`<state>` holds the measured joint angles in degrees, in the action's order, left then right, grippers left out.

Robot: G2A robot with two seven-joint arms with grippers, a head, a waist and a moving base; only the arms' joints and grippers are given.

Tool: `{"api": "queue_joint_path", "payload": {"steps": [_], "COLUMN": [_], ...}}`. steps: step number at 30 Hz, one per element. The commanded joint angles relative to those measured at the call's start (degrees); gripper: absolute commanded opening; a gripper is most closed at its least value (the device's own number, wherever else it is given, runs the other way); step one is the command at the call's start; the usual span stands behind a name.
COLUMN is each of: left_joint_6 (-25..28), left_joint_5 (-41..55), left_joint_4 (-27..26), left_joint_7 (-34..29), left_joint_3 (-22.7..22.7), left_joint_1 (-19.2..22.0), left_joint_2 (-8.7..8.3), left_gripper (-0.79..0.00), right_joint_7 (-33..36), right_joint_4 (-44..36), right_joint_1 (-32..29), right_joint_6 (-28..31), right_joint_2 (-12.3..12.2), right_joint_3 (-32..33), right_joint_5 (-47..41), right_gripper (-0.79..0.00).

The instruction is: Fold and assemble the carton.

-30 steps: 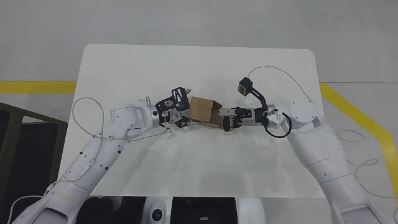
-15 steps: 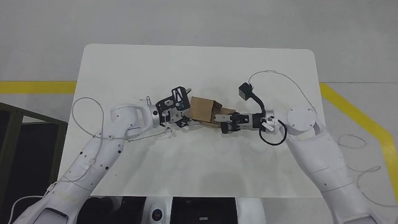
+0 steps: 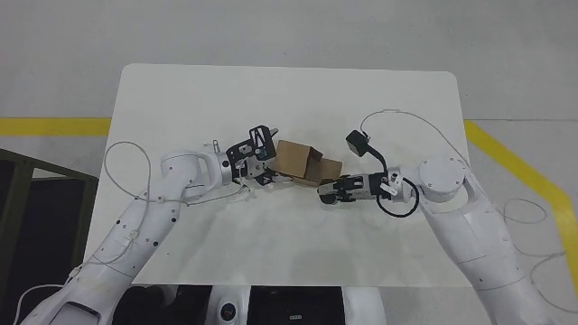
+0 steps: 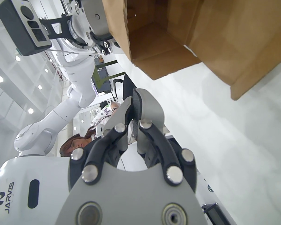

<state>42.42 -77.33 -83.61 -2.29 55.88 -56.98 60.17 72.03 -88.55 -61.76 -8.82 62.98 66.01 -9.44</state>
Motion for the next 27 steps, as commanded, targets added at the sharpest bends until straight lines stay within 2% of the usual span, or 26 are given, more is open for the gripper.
{"api": "queue_joint_path", "payload": {"steps": [1, 8, 19, 27], "left_joint_6": [0.05, 0.15, 1.34, 1.85], "left_joint_5": [0.06, 0.17, 0.27, 0.42], "left_joint_4": [0.24, 0.49, 0.60, 0.95], "left_joint_7": [-0.05, -0.17, -0.43, -0.76], "left_joint_3": [-0.07, -0.29, -0.49, -0.79], "left_joint_1": [0.10, 0.26, 0.29, 0.44], "left_joint_2": [0.08, 0.34, 0.59, 0.83], "left_gripper": [0.000, 0.000, 0.000, 0.000], "right_joint_7": [0.96, -0.98, -8.47, -5.96], "right_joint_4": [-0.65, 2.95, 8.24, 12.77], "right_joint_1": [-0.36, 1.04, 4.84, 9.40], "right_joint_6": [-1.41, -2.49, 3.92, 8.05], "right_joint_2": [-0.07, 0.47, 1.36, 2.31], "right_joint_3": [-0.82, -4.60, -5.86, -9.24], "right_joint_5": [0.12, 0.62, -0.21, 0.01], "right_gripper": [-0.785, -0.785, -0.785, -0.785]}}
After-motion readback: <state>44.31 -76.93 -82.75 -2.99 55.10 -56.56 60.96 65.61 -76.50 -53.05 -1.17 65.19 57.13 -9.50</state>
